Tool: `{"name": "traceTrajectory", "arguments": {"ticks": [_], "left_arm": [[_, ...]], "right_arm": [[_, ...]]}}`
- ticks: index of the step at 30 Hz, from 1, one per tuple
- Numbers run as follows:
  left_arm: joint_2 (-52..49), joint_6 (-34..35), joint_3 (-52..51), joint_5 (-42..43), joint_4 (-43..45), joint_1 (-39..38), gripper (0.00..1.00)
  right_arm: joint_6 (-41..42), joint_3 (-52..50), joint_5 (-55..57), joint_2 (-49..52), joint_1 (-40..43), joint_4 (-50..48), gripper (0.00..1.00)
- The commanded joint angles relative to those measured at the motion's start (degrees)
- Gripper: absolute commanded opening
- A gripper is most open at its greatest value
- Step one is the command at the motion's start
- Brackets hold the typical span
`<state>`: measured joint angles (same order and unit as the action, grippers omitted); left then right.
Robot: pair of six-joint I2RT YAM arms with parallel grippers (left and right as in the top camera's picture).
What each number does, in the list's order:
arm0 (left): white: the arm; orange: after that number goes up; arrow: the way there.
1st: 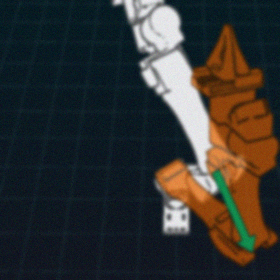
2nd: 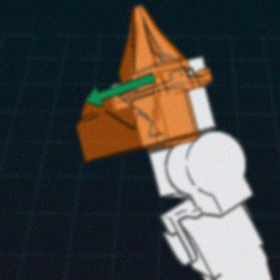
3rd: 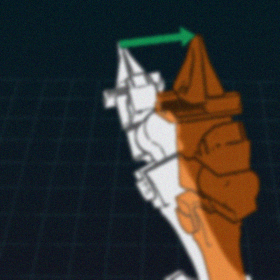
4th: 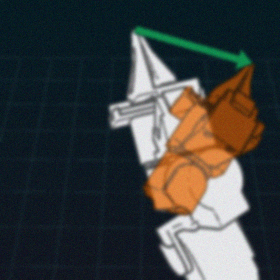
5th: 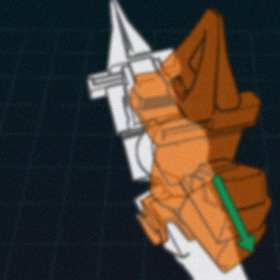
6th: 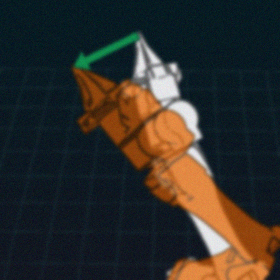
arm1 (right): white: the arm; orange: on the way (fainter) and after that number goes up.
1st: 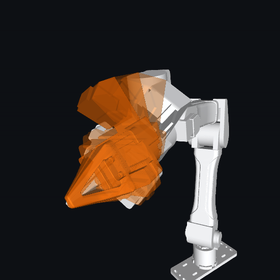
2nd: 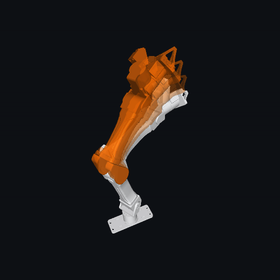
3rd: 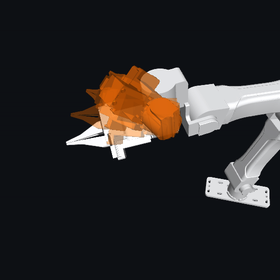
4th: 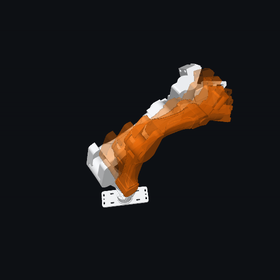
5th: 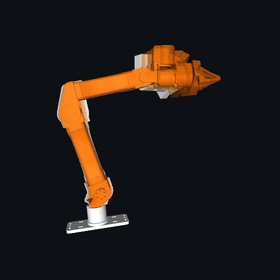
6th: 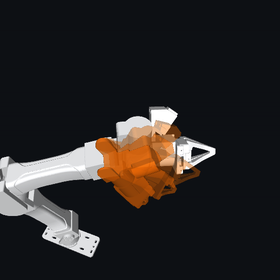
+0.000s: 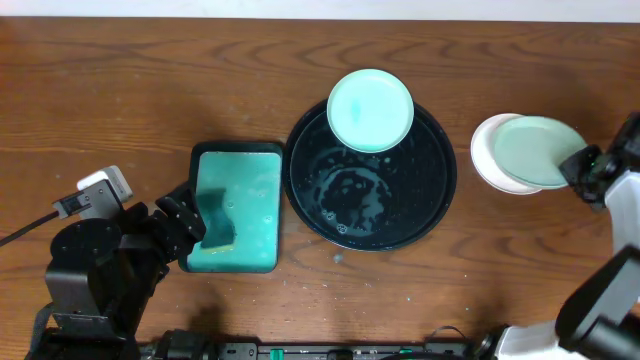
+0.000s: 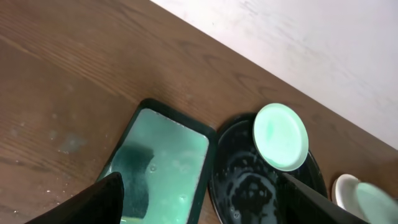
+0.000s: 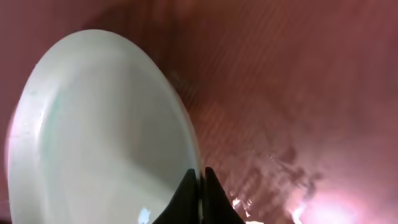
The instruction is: Clean dirty plates on tray and stack at the side
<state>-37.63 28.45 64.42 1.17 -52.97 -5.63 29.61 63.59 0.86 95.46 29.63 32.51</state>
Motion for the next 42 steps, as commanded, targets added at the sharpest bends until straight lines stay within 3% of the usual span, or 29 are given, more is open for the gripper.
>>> {"name": "traceTrajectory", "arguments": {"ticks": [1, 4, 5, 10, 12, 17, 19, 22, 24, 25, 26, 30, 36, 40, 41, 42], "left_arm": [[-0.1, -0.4, 0.7, -0.3, 0.7, 0.3, 0.78], [-0.1, -0.4, 0.7, -0.3, 0.7, 0.3, 0.78], [-0.1, -0.4, 0.7, -0.3, 0.7, 0.3, 0.78], [-0.1, -0.4, 0.7, -0.3, 0.6, 0.3, 0.78], [-0.1, -0.4, 0.7, -0.3, 0.6, 0.3, 0.78], [-0.1, -0.3, 0.7, -0.3, 0.6, 0.3, 0.78], [-0.1, -0.3, 0.7, -0.3, 0.6, 0.3, 0.78], [-0.1, -0.3, 0.7, -0.3, 0.6, 0.3, 0.78], [-0.1, -0.3, 0.7, -0.3, 0.6, 0.3, 0.78], [-0.1, -0.3, 0.7, -0.3, 0.6, 0.3, 0.78], [-0.1, -0.4, 0.7, -0.3, 0.6, 0.3, 0.78], [-0.1, -0.4, 0.7, -0.3, 0.6, 0.3, 0.78], [-0.3, -0.4, 0.4, -0.3, 0.6, 0.3, 0.79], [-1.8, -0.4, -0.1, -0.3, 0.5, 0.3, 0.79], [-2.4, -0.4, -0.1, -0.3, 0.3, 0.3, 0.79], [-3.0, -0.4, -0.1, -0.3, 0.1, 0.3, 0.79]], "right_arm": [[-4.9, 0.2, -9.0, 4.0, -2.1, -4.0, 0.01], [-8.4, 0.3, -12.3, 3.9, -5.7, -8.8, 0.57], [-10.0, 0.3, -14.3, 3.4, -7.0, -10.1, 0.61], [-18.8, 0.3, -22.8, -0.3, -19.4, -17.7, 0.48], [-21.2, 0.3, -21.8, -0.1, -24.8, -20.2, 0.49], [-23.0, 0.3, 3.1, 7.7, -40.0, -29.0, 0.63], [-23.0, 0.3, 8.1, 11.5, -42.2, -31.5, 0.61], [-20.3, 0.3, 7.7, 16.4, -43.5, -33.5, 0.49], [-16.3, 0.3, 3.0, 18.6, -43.5, -33.0, 0.29], [-15.9, 0.3, 1.1, 18.5, -43.5, -32.0, 0.09], [-15.9, 0.3, -0.2, 18.2, -43.5, -31.3, 0.01], [-14.0, 0.3, -5.2, 13.1, -44.0, -23.5, 0.01], [-9.3, 0.3, -7.6, 3.5, -44.1, -3.7, 0.01], [-14.2, 0.2, -3.9, 2.7, -44.5, 3.3, 0.03], [-16.1, 0.1, -2.6, 2.8, -44.5, 3.0, 0.10], [-20.0, 0.1, -0.2, 3.1, -44.2, 1.6, 0.34]]}}
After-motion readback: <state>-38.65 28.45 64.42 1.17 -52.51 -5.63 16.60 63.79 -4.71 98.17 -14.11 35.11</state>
